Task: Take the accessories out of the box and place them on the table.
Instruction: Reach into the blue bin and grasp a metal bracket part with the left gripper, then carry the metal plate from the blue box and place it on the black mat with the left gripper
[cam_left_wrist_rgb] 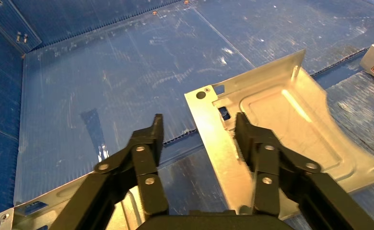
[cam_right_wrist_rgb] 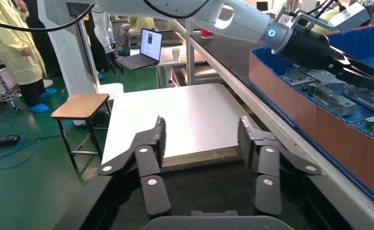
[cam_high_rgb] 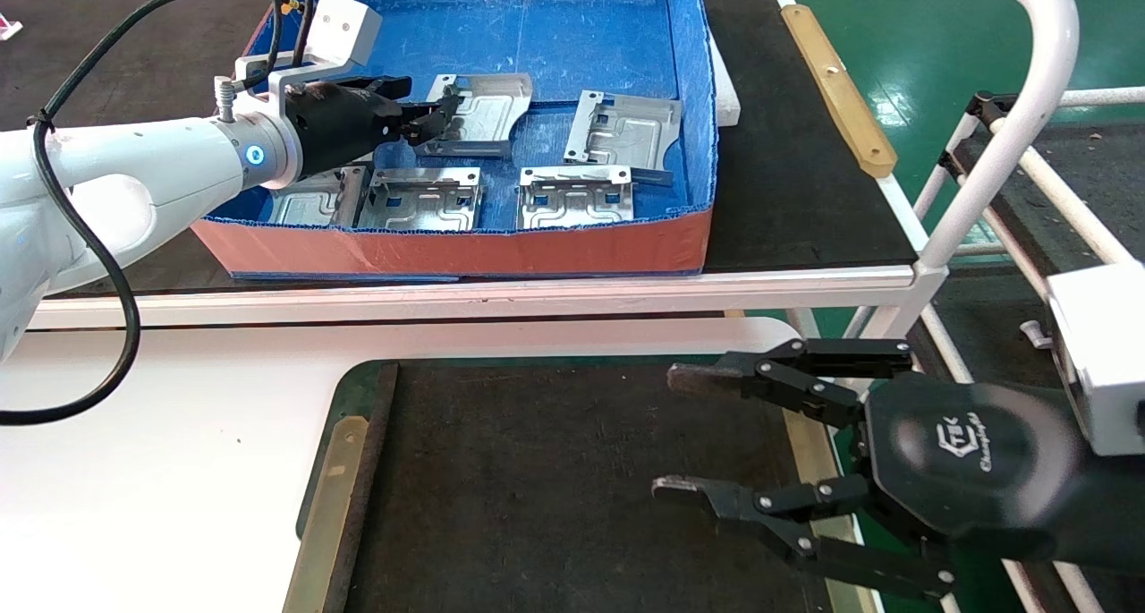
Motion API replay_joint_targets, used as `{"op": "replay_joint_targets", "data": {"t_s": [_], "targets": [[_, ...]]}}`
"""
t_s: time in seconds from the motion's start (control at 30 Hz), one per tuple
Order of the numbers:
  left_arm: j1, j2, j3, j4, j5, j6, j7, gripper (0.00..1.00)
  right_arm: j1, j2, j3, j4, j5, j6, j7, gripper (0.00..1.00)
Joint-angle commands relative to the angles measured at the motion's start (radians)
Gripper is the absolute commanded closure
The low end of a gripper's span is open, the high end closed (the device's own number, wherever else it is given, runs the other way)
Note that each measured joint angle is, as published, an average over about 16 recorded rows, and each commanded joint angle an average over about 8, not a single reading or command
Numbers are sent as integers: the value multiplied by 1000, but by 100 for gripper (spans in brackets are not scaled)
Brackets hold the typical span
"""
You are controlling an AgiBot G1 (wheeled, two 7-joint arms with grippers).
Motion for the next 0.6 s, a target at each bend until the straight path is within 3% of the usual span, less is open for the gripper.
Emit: {"op": "replay_joint_targets", "data": {"t_s": [0.03, 0.6], "targets": [[0, 0, 0, 0, 0, 0, 0, 100, 0, 0, 0, 0, 0, 0, 0, 100], [-4, -13, -1, -21, 0, 10, 12, 100, 0, 0, 0, 0, 0, 0, 0, 100]]}}
